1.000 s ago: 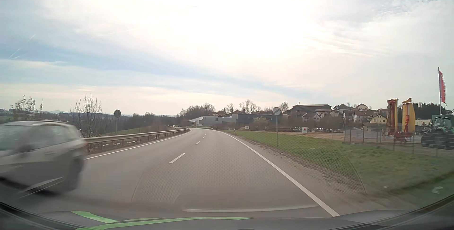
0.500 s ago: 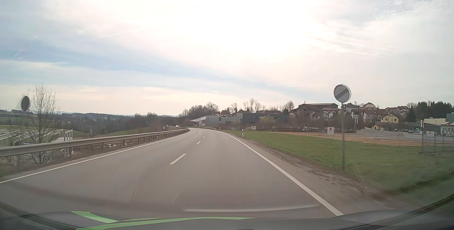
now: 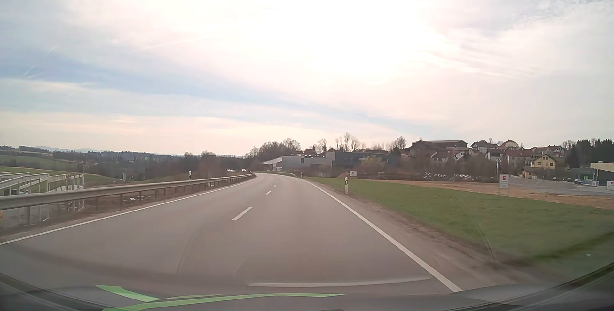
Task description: Follow the waypoints while adhering to traffic rules and regulations
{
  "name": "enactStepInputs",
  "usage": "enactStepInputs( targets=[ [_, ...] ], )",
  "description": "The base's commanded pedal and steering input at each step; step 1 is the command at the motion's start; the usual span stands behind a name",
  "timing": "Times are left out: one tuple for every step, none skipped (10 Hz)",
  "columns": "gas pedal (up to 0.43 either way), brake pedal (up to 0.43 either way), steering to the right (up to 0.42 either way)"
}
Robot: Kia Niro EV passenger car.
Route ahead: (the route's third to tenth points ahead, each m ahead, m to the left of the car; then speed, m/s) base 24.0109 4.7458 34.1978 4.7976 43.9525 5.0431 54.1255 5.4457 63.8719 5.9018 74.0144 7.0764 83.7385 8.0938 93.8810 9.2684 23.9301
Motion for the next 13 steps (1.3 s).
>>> enactStepInputs(
  targets=[
    [0.13,0.0,-0.006],
    [0.13,0.0,-0.006],
    [0.13,0.0,-0.006],
    [0.138,0.0,-0.006],
    [0.138,0.0,-0.006],
    [0.138,0.0,-0.006],
    [0.138,0.0,-0.006],
    [0.138,0.0,-0.006],
    [0.138,0.0,-0.006],
    [0.138,0.0,-0.006],
    [0.138,0.0,-0.006],
    [0.138,0.0,-0.006],
    [0.138,0.0,-0.006]
  ],
)
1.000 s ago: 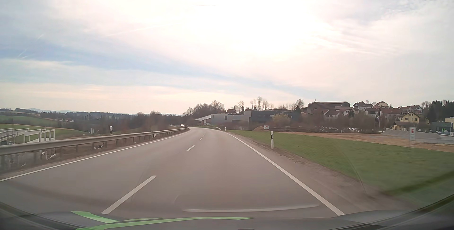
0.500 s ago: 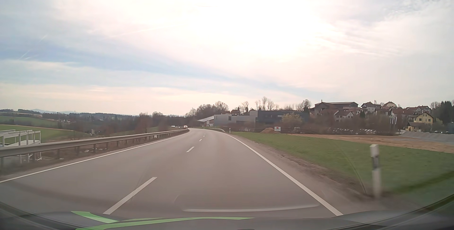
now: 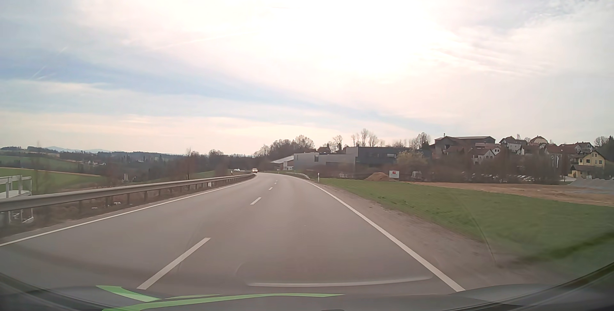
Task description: Follow the waypoints while adhering to traffic rules and regulations
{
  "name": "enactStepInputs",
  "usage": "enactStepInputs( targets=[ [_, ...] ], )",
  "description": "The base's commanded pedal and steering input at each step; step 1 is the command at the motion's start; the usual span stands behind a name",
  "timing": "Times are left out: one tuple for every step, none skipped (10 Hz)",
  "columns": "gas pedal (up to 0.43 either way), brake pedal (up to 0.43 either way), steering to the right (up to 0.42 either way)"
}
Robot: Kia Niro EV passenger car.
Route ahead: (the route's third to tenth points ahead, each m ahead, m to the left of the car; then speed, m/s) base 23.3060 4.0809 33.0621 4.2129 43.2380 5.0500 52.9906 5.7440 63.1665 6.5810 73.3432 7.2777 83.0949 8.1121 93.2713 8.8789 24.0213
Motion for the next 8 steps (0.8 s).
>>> enactStepInputs(
  targets=[
    [0.138,0.0,-0.007],
    [0.138,0.0,-0.007],
    [0.138,0.0,-0.008],
    [0.138,0.0,-0.008],
    [0.138,0.0,-0.007],
    [0.138,0.0,-0.007],
    [0.138,0.0,-0.006],
    [0.138,0.0,-0.006]
  ],
)
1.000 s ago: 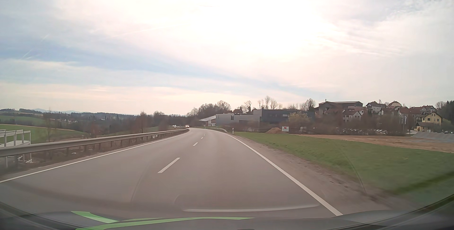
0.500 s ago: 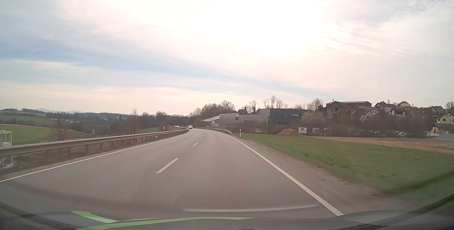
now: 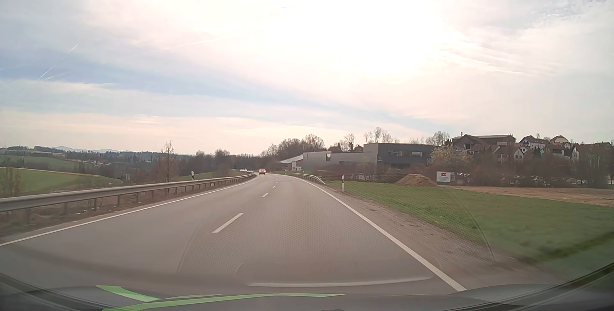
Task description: Follow the waypoints while adhering to traffic rules and regulations
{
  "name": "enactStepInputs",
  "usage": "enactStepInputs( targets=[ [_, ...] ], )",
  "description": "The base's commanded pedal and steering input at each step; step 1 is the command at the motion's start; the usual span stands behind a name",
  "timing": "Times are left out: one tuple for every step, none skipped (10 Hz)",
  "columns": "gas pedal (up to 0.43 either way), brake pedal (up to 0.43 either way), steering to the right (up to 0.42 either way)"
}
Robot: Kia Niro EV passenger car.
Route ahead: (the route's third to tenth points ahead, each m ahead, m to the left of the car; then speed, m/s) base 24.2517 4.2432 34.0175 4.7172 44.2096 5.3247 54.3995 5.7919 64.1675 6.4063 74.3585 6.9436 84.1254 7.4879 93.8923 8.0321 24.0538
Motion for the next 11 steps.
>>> enactStepInputs(
  targets=[
    [0.13,0.0,-0.006],
    [0.13,0.0,-0.006],
    [0.13,0.0,-0.006],
    [0.118,0.0,-0.006],
    [0.118,0.0,-0.005],
    [0.118,0.0,-0.005],
    [0.118,0.0,-0.006],
    [0.11,0.0,-0.006],
    [0.11,0.0,-0.006],
    [0.087,0.0,-0.006],
    [0.087,0.0,-0.006]
  ],
)
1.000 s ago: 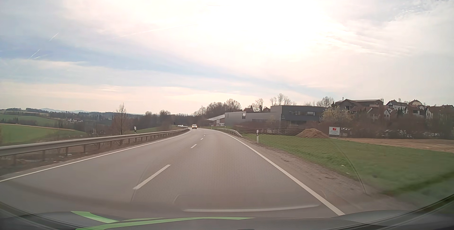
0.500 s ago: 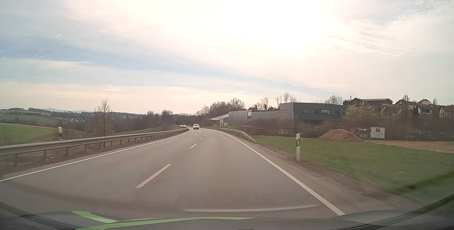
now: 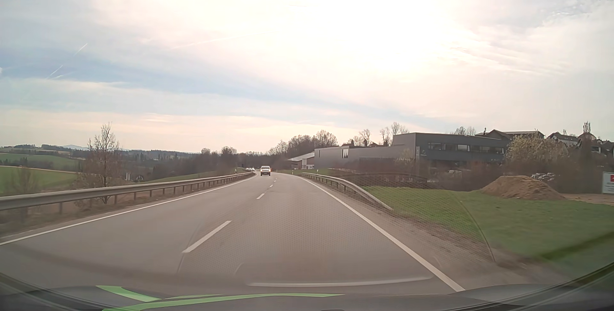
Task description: Follow the waypoints while adhering to traffic rules and regulations
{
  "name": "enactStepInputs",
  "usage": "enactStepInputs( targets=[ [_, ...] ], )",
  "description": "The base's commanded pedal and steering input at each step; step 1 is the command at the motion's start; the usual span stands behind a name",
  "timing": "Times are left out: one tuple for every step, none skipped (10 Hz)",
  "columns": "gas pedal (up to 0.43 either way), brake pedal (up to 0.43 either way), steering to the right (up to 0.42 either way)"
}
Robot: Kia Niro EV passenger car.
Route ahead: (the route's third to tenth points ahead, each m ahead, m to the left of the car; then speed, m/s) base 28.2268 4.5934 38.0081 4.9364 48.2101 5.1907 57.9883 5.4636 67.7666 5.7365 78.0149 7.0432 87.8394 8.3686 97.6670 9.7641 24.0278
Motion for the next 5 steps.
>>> enactStepInputs(
  targets=[
    [0.087,0.0,-0.006],
    [0.087,0.0,-0.006],
    [0.087,0.0,-0.006],
    [0.079,0.0,-0.006],
    [0.079,0.0,-0.007]
  ],
)
